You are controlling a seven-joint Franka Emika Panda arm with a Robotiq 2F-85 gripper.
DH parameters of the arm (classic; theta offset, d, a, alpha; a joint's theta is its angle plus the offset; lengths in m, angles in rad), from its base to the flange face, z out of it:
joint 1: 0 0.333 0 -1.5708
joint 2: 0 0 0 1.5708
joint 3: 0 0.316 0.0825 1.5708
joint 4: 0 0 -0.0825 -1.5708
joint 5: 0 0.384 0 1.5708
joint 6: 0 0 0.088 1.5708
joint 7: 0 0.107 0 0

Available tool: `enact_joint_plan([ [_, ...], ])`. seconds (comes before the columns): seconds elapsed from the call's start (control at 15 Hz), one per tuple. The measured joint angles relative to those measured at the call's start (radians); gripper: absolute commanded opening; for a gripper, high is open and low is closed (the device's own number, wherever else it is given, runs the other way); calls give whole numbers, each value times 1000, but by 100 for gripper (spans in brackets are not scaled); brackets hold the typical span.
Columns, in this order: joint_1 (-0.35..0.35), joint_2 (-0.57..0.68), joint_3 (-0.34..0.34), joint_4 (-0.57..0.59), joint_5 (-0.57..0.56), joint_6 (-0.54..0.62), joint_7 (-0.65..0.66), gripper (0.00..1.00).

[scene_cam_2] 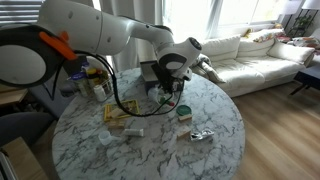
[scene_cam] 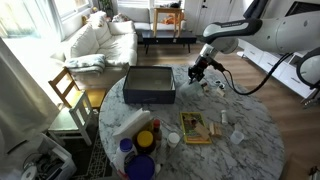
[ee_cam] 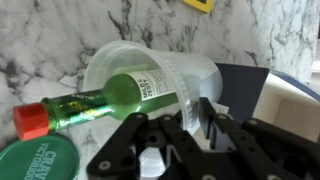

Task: Put the bottle into the jar

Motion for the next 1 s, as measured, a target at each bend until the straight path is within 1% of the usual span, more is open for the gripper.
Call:
enact_joint_plan([
  [0.27,52,-33,-56,0,-109,0,35,2],
  [0.47,101,-44,-103,-3,-208,0,59,2],
  [0.73,174,-54,-149,-29,-312,0,92,2],
  [0.93,219,-61,-169,-62,-364,0,105,2],
  [1.0,224,-65,-162,-72,-391,0,113,2],
])
